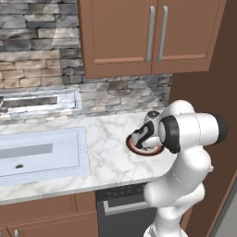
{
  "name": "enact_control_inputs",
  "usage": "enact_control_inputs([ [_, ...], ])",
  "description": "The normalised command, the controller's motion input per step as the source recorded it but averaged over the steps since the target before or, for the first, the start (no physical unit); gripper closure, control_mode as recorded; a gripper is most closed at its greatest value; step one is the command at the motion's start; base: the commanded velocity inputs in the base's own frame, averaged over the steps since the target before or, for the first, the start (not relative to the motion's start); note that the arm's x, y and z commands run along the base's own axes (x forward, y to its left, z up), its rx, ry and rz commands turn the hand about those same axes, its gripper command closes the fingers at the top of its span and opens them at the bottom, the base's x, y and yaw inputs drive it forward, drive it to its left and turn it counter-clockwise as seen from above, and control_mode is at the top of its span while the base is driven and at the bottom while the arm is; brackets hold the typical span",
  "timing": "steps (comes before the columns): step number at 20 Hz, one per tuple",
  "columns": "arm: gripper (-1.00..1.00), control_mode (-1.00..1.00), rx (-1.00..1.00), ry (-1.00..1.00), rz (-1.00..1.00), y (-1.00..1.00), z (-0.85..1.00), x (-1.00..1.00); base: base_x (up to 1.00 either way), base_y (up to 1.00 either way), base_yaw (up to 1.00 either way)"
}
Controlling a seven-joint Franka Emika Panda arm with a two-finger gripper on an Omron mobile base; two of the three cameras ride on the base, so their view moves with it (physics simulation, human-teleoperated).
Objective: Pick up the marshmallow and place it in the cup of hot chocolate on the dining counter.
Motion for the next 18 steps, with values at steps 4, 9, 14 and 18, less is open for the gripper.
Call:
enact_control_inputs([
  [4, 1.00, -1.00, 0.00, 0.00, 0.02, 0.00, -0.01, 0.00, 0.00, 0.00, 0.00],
  [9, 1.00, -1.00, 0.00, 0.00, 0.01, 0.04, 0.00, -0.02, 0.00, 0.00, 0.00],
  [14, 1.00, -1.00, 0.00, -0.01, 0.00, 0.01, 0.30, -0.29, 0.00, 0.00, 0.00],
  [18, 1.00, -1.00, 0.04, -0.04, 0.00, -0.04, 0.93, -0.64, 0.00, 0.00, 0.00],
])
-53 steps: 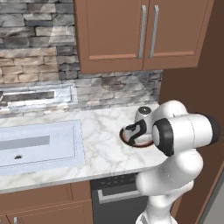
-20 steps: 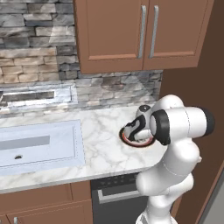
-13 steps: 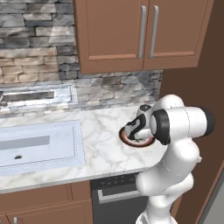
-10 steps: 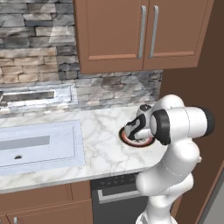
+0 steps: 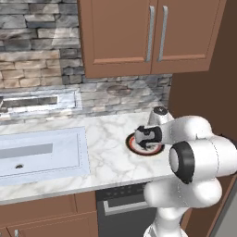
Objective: Pick up the marshmallow and place it in the cup of hot chocolate on the dining counter.
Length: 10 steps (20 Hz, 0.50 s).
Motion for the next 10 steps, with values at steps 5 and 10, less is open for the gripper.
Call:
enact_control_inputs([
  [5, 1.00, -1.00, 0.05, 0.01, 0.00, 0.00, 0.96, -0.54, 0.00, 0.00, 0.00],
  [10, 1.00, -1.00, 0.05, 0.13, -0.01, 0.00, 0.98, -0.34, 0.00, 0.00, 0.00],
])
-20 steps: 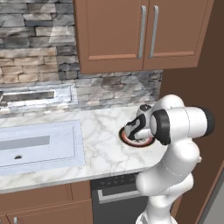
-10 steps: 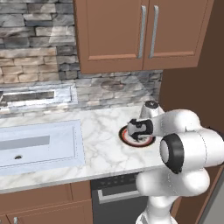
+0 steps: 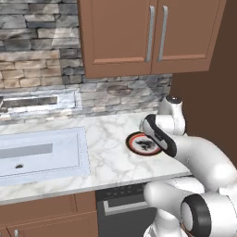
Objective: Pick up the marshmallow and place it in the cup of hot chocolate on the dining counter.
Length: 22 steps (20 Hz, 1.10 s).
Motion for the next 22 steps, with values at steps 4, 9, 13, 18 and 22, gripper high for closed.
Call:
enact_control_inputs([
  [4, 1.00, -1.00, 0.04, 0.15, 0.00, 0.00, 0.95, -0.26, 0.00, 0.00, 0.00],
  [9, 1.00, -1.00, 0.05, 0.14, 0.00, 0.07, 0.20, -0.04, 0.00, 0.00, 0.00],
  [13, 1.00, -1.00, 0.01, 0.06, 0.00, 0.03, 0.23, -0.19, 0.00, 0.00, 0.00],
  [18, 1.00, -1.00, 0.00, 0.05, 0.02, 0.01, 0.19, -0.57, 0.00, 0.00, 0.00],
  [22, 1.00, -1.00, 0.00, 0.01, 0.05, 0.00, 0.13, -0.88, 0.00, 0.00, 0.00],
])
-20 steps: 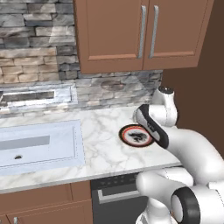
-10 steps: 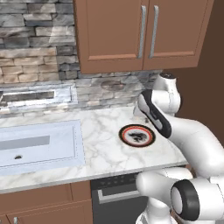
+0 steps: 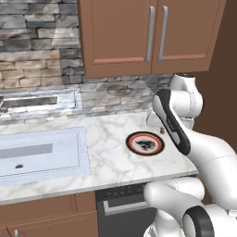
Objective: Pick up the marshmallow and place it in the cup of hot chocolate on the dining counter.
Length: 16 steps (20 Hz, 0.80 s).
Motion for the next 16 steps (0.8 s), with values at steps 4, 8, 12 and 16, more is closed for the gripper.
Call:
enact_control_inputs([
  [4, 1.00, -1.00, 0.00, 0.16, 0.05, 0.04, 0.18, -0.60, 0.00, 0.00, 0.00],
  [8, 1.00, -1.00, 0.00, 0.14, 0.10, 0.00, 0.17, -0.59, 0.00, 0.00, 0.00],
  [12, 1.00, -1.00, 0.00, 0.03, 0.09, 0.02, 0.02, -0.22, 0.00, 0.00, 0.00],
  [16, 1.00, -1.00, 0.00, 0.00, 0.10, 0.02, 0.06, -0.47, 0.00, 0.00, 0.00],
])
